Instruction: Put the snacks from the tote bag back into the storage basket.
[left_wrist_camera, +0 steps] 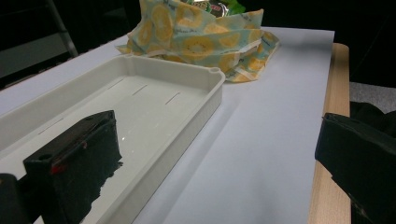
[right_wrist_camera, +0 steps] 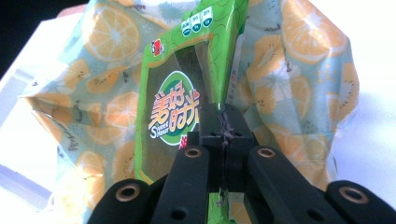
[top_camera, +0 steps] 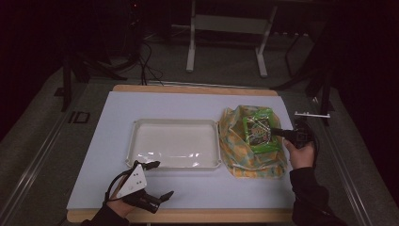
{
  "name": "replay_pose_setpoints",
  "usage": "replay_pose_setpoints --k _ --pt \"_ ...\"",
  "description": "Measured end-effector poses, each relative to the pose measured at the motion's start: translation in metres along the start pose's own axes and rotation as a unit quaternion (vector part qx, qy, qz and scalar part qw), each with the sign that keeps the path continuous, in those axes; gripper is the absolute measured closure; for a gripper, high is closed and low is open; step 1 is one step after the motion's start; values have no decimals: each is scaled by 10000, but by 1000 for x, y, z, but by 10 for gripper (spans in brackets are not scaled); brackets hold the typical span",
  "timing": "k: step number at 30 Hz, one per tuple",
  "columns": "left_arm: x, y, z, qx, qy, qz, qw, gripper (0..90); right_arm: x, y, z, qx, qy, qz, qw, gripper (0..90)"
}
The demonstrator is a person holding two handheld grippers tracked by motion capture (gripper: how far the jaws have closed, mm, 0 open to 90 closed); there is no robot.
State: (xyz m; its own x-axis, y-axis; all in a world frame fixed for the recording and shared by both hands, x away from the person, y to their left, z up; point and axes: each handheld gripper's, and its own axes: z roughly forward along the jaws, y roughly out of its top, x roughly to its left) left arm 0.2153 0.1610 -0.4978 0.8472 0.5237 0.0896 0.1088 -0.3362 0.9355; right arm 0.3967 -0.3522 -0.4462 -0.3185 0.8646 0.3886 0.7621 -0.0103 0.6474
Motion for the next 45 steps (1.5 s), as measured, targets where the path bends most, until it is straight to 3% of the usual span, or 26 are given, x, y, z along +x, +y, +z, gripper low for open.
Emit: replay_pose_setpoints --k 35,45 --pt "0 0 1 -68 23 2 10000 4 -20 -13 -61 -496 -25 293 9983 891" --pt "-1 0 1 -43 54 57 10000 5 -18 -12 -72 -640 -28 311 9975 890"
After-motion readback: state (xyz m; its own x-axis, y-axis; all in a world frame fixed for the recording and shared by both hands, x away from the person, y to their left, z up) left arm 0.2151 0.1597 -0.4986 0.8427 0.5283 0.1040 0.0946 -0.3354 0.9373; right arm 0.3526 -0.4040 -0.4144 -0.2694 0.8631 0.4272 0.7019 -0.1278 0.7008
